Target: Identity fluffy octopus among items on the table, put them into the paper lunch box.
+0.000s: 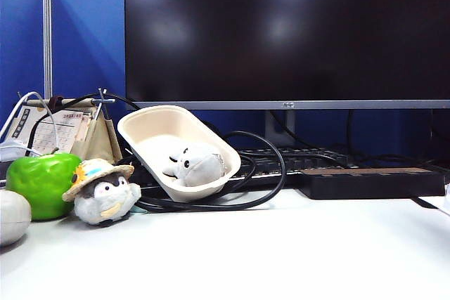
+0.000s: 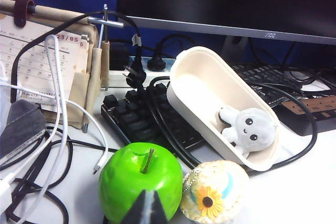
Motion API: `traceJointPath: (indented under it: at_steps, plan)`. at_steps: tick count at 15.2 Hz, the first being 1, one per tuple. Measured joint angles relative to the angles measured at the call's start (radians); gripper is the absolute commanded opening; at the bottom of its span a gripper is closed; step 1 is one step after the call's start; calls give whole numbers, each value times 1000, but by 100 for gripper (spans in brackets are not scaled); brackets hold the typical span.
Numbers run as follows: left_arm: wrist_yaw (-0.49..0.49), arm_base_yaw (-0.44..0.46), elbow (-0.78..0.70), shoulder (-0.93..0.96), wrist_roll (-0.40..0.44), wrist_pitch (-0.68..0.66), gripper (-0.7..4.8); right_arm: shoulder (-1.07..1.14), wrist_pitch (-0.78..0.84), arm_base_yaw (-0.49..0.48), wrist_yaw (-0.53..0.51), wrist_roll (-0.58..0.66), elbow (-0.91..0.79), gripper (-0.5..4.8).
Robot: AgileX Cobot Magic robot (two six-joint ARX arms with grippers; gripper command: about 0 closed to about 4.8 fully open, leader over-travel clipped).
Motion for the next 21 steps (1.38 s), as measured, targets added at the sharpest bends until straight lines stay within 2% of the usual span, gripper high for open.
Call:
traceJointPath:
  at_steps: [2, 3, 10, 21]
  plan:
    - [0, 0, 0, 0, 0, 0, -3, -33, -9, -82, 0, 1, 0, -1]
    - [0, 0, 0, 0, 0, 0, -3, -76, -10, -167, 1, 0, 0, -1]
    - [0, 0, 0, 0, 0, 0, -3, -82, -13, -335, 2, 3, 1, -1]
    - [0, 0, 0, 0, 0, 0, -3, -82, -15, -346, 1, 3, 1, -1]
